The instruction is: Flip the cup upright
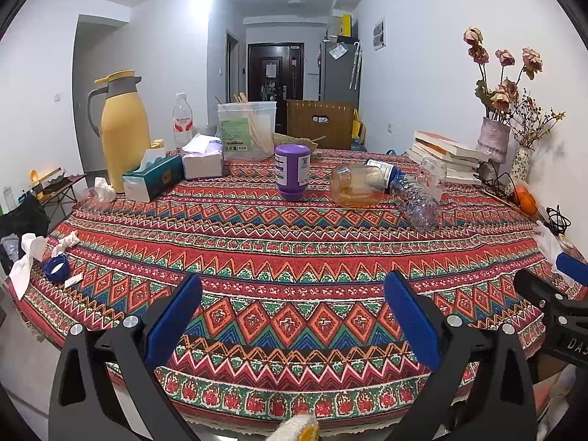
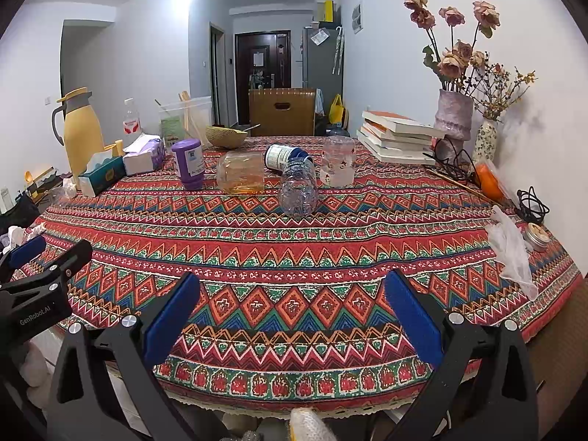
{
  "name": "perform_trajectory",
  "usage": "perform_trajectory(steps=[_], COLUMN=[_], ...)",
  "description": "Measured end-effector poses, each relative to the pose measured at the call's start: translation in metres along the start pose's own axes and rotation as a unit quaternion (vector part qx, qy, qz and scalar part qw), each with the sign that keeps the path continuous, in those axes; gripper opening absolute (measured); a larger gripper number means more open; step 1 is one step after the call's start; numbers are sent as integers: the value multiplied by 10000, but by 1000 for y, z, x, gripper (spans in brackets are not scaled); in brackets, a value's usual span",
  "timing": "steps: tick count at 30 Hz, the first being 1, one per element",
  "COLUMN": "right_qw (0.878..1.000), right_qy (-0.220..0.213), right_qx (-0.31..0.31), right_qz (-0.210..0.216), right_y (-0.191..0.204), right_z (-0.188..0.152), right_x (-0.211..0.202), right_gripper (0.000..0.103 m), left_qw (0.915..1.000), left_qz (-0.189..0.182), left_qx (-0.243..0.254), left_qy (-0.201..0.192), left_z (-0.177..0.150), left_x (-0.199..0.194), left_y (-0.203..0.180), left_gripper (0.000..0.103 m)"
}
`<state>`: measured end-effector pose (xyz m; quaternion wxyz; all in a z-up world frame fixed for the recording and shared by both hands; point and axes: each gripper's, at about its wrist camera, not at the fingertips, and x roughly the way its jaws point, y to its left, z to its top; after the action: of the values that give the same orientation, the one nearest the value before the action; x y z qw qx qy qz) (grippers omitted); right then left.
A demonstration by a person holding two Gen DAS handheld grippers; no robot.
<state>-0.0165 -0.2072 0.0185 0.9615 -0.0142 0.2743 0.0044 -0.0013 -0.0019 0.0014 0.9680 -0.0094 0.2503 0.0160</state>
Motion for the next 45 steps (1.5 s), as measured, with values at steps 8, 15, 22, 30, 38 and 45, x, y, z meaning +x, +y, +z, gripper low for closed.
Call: perform_trajectory(steps=[8,15,22,30,38,45], right_qw=[10000,10000,10000,10000,10000,10000], right_qy=[1,-2,-3,-5,-5,-7], right_qx=[3,7,8,11,9,13], right_qz=[-2,-4,-3,-2,-2,-2], right_y=[1,1,1,1,1,1], right_z=[0,1,1,1,0,0], right_x=[0,0,0,-1,-1,-1], right_gripper=[97,97,97,97,97,97], left_qw=[10000,10000,10000,10000,9999,9999], left_qz=[-21,-25,-19,-38,-35,-34], left_qx=[-18,-3,30,11,15,-7], left_qy=[-18,-46,-48,-76,-94,-123], left_z=[0,2,1,2,3,3], left_x=[-1,-2,-3,-4,-5,-7], left_y=[2,3,2,2,2,3], left_gripper=[96,96,96,96,96,96])
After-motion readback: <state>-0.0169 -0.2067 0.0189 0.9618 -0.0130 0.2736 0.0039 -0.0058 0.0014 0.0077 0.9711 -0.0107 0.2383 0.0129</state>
